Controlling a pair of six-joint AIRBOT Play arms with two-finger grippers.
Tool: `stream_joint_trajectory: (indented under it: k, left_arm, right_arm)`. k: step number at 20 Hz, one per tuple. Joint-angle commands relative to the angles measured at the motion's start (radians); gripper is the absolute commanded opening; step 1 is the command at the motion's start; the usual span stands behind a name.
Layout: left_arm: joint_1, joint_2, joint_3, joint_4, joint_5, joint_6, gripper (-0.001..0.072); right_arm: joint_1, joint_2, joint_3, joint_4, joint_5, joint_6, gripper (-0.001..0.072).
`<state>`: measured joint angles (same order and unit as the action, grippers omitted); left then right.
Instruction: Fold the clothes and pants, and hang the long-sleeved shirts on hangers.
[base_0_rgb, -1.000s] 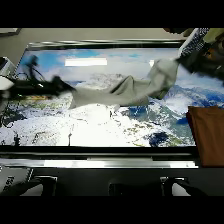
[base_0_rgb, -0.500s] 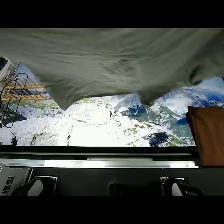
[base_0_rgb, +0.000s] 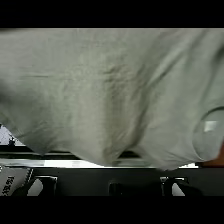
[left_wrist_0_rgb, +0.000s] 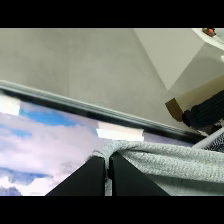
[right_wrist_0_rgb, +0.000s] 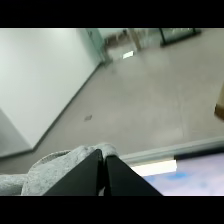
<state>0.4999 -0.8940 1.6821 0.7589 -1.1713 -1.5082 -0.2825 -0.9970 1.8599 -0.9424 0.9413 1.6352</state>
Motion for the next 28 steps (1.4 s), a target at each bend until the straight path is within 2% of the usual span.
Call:
stream_joint_trajectory:
  k: [1,5,9,12,16,17,18,19,20,22,23,24,26,28]
  left_arm:
    - [-0.085,-0.164,-0.092,0.033,0.030,0.043,0.0014]
    - [-0.254,-0.456,-0.129,0.164,0.104,0.042,0.0014]
    - [-0.360,-0.700,-0.129,0.204,0.275,0.012,0.0014]
    - [-0.393,-0.804,-0.129,0.203,0.378,-0.042,0.0014]
    - [-0.420,-0.861,-0.129,0.202,0.383,-0.048,0.0016]
    - [-0.422,-0.864,-0.129,0.202,0.376,-0.048,0.0018]
    - [-0.422,-0.862,-0.129,0.202,0.369,-0.054,0.0020]
    - [-0.418,-0.858,-0.128,0.202,0.356,-0.082,0.0067]
    - [-0.407,-0.854,-0.120,0.202,0.325,-0.101,0.0158]
    - [-0.372,-0.848,-0.080,0.202,0.204,-0.100,0.0277]
    - [-0.347,-0.842,-0.053,0.203,0.119,-0.100,0.0330]
    - [-0.319,-0.830,-0.033,0.203,0.034,-0.094,0.0331]
    - [-0.264,-0.779,-0.030,0.221,-0.108,-0.057,0.0330]
    - [-0.227,-0.710,-0.060,0.282,-0.228,-0.039,0.0330]
  right_arm:
    - [0.001,-0.270,0.001,0.106,0.168,0.028,0.0041]
    - [0.089,-0.588,0.001,0.117,0.164,-0.009,0.0041]
    - [0.172,-0.830,0.001,0.108,-0.003,-0.027,0.0041]
    - [0.211,-0.929,0.001,0.123,-0.137,-0.009,0.0041]
    - [0.257,-0.985,0.001,0.121,-0.253,0.016,0.0043]
    - [0.264,-0.988,0.001,0.121,-0.257,0.029,0.0066]
    - [0.264,-0.986,0.002,0.125,-0.251,0.030,0.0150]
    - [0.259,-0.981,0.002,0.137,-0.224,0.030,0.0250]
    - [0.248,-0.970,0.002,0.142,-0.173,0.029,0.0313]
    - [0.193,-0.928,0.002,0.140,0.000,0.027,0.0329]
    - [0.154,-0.901,0.002,0.140,0.097,0.010,0.0367]
    - [0.107,-0.865,0.001,0.140,0.208,-0.053,0.0383]
    - [0.016,-0.783,-0.001,0.146,0.411,-0.248,0.0383]
    - [-0.074,-0.684,-0.054,0.095,0.552,-0.311,0.0384]
